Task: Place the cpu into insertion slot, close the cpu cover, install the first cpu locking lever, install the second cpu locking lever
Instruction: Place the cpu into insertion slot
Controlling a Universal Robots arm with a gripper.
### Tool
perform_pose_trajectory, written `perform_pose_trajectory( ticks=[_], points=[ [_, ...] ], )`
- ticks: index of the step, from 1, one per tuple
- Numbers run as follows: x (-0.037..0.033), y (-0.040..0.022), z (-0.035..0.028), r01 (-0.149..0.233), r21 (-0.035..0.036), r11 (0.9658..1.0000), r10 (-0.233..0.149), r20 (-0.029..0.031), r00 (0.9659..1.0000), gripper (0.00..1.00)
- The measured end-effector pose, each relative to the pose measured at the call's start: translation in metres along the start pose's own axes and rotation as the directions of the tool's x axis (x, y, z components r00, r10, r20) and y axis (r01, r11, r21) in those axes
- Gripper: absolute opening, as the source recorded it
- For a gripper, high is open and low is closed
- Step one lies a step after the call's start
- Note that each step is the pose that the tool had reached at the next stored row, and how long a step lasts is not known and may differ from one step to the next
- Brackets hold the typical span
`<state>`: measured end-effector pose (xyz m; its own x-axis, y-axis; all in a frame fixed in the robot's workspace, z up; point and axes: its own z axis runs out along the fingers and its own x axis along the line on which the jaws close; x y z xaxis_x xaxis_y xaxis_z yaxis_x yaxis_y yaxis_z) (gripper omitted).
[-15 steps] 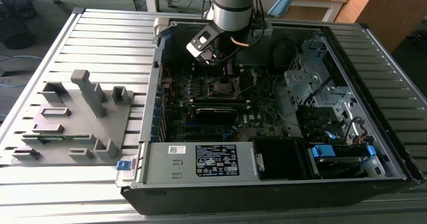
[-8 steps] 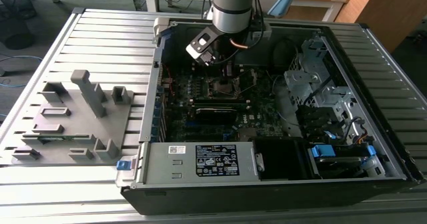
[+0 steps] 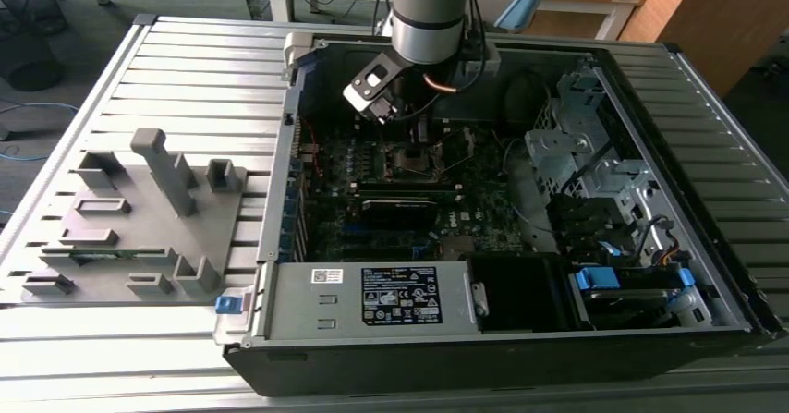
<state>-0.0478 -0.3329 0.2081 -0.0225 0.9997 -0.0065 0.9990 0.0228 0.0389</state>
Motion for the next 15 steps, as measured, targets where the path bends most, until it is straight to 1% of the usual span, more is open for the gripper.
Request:
perform_pose_trajectory(
  ticks=[3, 7, 10, 15],
  points=[
    [0.0000, -0.0002, 0.0038, 0.000, 0.0002, 1.0000, 0.000, 0.0003, 1.0000, 0.10],
    [0.0000, -0.0002, 0.0044, 0.000, 0.0002, 1.0000, 0.000, 0.0003, 1.0000, 0.10],
    [0.0000, -0.0003, 0.0067, 0.000, 0.0003, 1.0000, 0.000, 0.0004, 1.0000, 0.10],
    [0.0009, -0.0003, 0.0070, 0.000, 0.0002, 1.0000, 0.000, 0.0004, 1.0000, 0.10]
  ],
)
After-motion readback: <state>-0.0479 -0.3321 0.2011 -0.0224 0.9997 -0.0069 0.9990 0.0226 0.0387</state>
